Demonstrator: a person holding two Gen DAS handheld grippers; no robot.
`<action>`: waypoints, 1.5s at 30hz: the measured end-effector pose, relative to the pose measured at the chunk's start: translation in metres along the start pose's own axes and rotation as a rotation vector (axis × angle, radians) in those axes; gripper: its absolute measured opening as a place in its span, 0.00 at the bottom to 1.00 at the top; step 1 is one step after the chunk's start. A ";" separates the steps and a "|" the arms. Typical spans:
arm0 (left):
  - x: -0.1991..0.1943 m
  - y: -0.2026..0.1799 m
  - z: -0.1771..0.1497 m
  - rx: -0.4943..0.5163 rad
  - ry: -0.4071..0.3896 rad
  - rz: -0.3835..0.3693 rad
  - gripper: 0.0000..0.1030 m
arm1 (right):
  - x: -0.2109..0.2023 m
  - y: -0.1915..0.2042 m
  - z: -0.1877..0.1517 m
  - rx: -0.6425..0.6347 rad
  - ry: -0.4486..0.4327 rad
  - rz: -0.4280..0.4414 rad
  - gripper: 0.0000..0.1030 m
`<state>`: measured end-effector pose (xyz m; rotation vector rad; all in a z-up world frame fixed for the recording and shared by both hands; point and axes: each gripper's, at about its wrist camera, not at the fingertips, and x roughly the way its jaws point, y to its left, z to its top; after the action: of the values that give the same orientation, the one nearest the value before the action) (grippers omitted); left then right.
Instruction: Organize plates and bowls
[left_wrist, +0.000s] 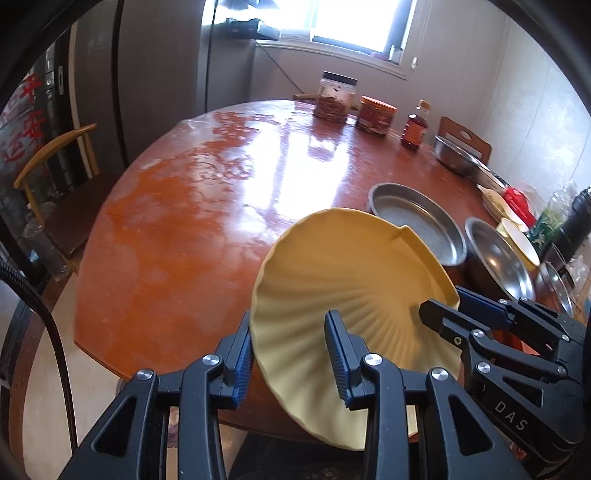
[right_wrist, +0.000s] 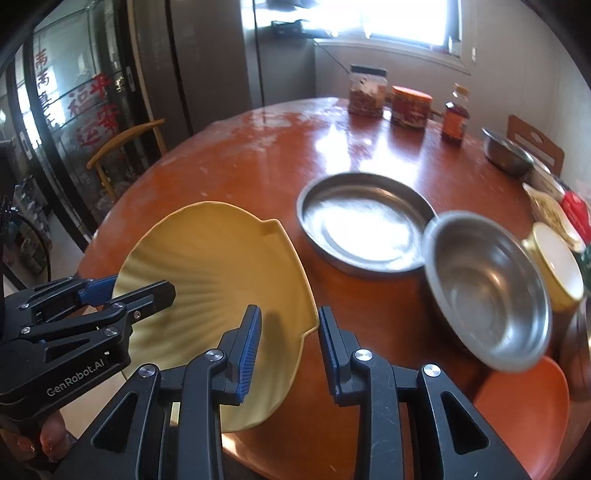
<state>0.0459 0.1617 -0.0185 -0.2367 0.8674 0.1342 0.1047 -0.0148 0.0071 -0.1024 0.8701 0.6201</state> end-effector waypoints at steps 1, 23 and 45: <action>0.002 0.003 0.001 0.000 0.003 0.005 0.36 | 0.004 0.004 0.003 -0.007 0.001 -0.001 0.31; 0.004 0.012 0.015 -0.037 -0.046 0.043 0.37 | 0.003 -0.011 0.003 0.053 -0.054 0.018 0.37; -0.030 -0.063 0.007 0.052 -0.068 -0.001 0.52 | -0.076 -0.063 -0.029 0.132 -0.191 -0.066 0.58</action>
<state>0.0455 0.1024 0.0184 -0.1826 0.8018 0.1178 0.0828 -0.1116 0.0349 0.0469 0.7176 0.5005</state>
